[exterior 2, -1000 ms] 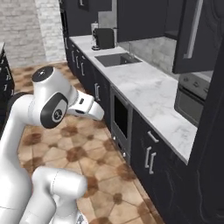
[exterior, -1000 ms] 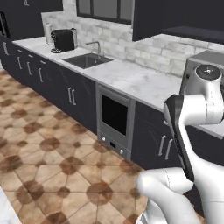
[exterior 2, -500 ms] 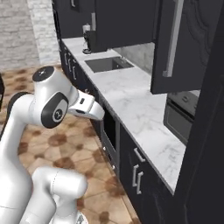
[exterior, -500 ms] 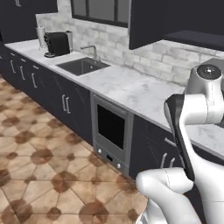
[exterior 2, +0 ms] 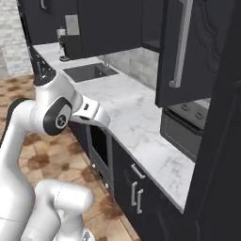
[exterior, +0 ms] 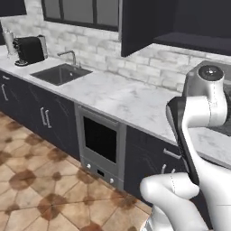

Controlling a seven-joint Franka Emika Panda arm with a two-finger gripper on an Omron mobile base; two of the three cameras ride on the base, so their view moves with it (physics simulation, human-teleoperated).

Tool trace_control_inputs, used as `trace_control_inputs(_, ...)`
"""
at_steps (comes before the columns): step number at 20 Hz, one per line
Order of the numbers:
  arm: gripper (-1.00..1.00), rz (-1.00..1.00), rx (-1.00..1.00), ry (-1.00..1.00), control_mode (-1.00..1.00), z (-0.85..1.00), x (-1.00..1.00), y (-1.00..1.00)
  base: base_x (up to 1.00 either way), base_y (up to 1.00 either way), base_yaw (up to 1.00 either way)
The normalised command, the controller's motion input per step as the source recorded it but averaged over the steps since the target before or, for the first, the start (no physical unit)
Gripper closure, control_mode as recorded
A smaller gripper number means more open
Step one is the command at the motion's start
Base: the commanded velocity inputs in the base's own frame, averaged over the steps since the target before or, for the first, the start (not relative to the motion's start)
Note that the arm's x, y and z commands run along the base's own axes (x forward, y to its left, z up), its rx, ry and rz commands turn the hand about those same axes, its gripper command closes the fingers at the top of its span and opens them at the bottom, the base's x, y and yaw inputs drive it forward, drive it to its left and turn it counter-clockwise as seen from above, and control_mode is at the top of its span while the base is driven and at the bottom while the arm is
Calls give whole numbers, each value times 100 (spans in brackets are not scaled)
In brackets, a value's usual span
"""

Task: Move the ketchup and condiment bottle from the cabinet to the dining counter.

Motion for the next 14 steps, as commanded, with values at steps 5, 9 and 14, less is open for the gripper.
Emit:
trace_control_inputs(5, -100, 0, 0, 0, 100, 0, 0, 0, 30, 8, -61)
trace_control_inputs(9, -100, 0, 0, 0, 100, 0, 0, 0, 34, 22, -64)
trace_control_inputs(14, -100, 0, 0, 0, 100, 0, 0, 0, 46, 31, -56)
